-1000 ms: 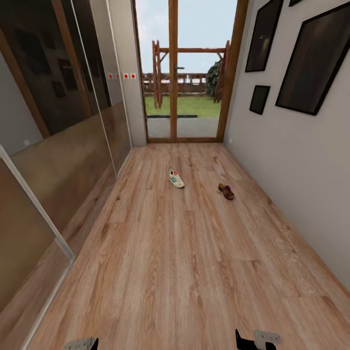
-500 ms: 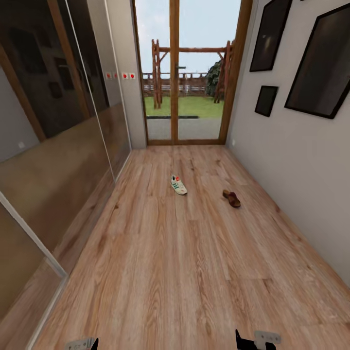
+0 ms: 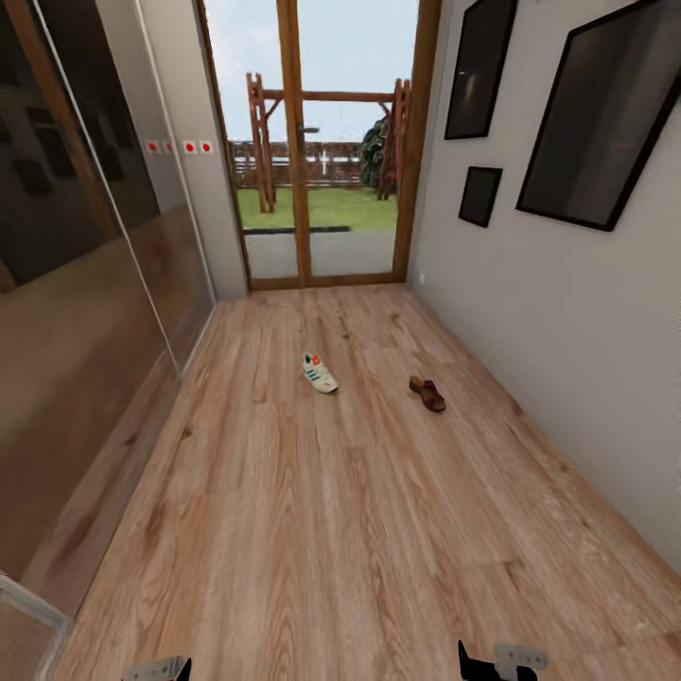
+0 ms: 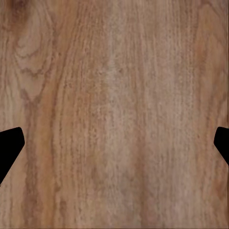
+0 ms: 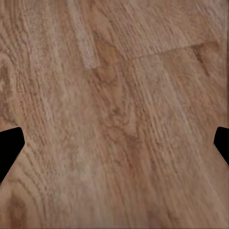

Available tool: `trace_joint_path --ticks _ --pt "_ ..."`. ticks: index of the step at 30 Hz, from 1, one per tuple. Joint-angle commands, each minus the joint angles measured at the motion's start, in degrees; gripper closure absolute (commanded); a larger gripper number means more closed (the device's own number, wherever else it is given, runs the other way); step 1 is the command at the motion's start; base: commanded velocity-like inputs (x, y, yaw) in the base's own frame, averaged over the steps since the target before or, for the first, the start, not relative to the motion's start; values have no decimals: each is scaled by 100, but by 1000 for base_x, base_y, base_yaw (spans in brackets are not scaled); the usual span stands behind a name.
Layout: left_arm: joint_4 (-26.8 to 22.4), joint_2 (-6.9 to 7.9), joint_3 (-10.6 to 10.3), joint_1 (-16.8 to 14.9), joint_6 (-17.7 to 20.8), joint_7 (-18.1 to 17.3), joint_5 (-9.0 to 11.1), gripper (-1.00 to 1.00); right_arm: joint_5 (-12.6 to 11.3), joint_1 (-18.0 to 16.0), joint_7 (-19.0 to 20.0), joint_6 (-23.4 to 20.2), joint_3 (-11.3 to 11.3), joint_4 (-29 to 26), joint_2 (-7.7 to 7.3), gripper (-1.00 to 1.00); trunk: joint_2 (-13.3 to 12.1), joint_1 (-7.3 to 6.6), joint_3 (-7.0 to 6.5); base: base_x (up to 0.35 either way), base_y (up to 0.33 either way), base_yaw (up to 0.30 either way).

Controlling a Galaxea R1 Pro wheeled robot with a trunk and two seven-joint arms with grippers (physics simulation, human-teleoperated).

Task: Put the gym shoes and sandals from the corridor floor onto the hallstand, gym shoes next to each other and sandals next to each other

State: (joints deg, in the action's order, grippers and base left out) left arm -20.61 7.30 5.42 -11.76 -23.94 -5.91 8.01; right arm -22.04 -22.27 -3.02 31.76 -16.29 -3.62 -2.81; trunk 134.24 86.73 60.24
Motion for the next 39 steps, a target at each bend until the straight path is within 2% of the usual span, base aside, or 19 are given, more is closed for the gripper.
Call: trace_joint_path --ticks 1,39 --pt "4 -1 21 -1 -7 -60 60 -100 -25 0 -32 9 -49 2 0 -100 2 2 5 332 76 -283" --pt "4 -1 21 -1 -6 -60 61 -100 -37 -2 -14 5 -49 2 9 -100 2 2 5 332 77 -294"
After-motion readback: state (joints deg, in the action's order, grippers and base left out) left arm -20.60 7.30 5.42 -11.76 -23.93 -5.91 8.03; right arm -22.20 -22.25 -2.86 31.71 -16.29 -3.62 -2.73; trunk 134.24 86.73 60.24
